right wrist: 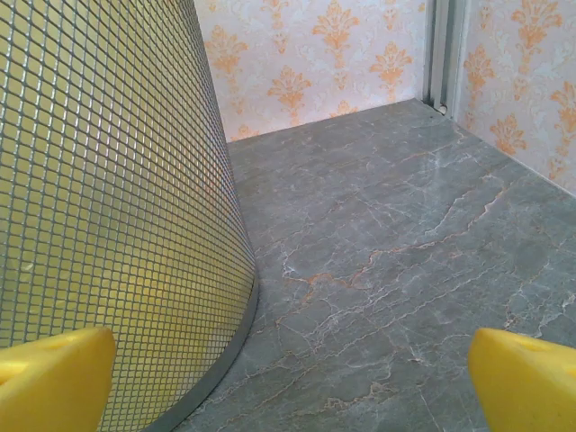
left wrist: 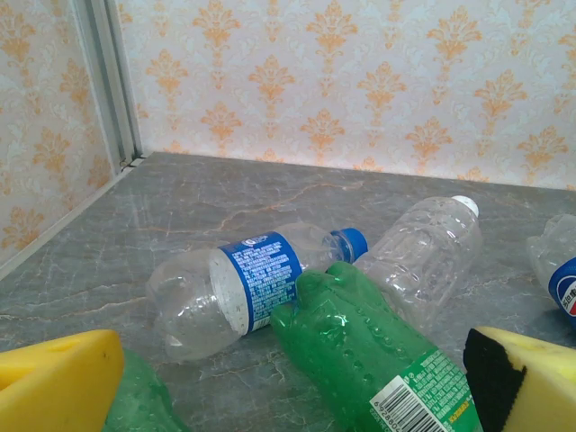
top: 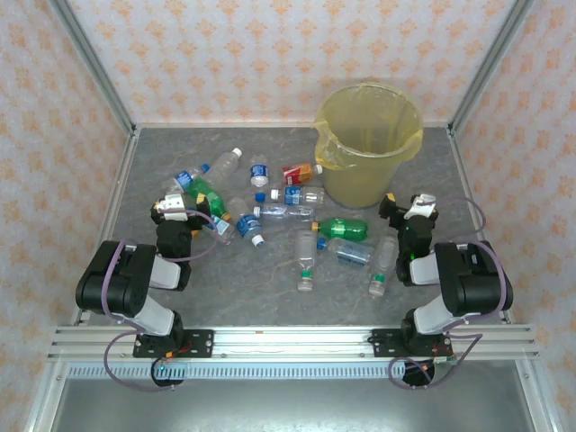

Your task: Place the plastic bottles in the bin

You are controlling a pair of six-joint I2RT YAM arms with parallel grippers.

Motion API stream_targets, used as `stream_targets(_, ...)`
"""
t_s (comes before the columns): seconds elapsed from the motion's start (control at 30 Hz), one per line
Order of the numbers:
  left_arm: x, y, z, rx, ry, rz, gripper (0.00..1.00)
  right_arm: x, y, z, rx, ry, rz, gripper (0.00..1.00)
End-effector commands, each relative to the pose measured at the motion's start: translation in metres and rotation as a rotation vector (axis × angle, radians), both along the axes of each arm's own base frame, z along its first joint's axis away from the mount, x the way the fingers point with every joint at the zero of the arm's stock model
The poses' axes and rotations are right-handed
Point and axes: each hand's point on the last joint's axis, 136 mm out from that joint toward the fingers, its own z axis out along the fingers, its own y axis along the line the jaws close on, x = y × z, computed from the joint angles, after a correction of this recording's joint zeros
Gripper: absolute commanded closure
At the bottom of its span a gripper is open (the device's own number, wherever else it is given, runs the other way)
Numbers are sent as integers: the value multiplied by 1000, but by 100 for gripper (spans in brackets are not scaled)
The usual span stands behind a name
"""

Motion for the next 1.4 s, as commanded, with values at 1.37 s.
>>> stream_targets(1.37,5,6,6,-11,-16,17,0,5,0,9,-10,-24,2,0)
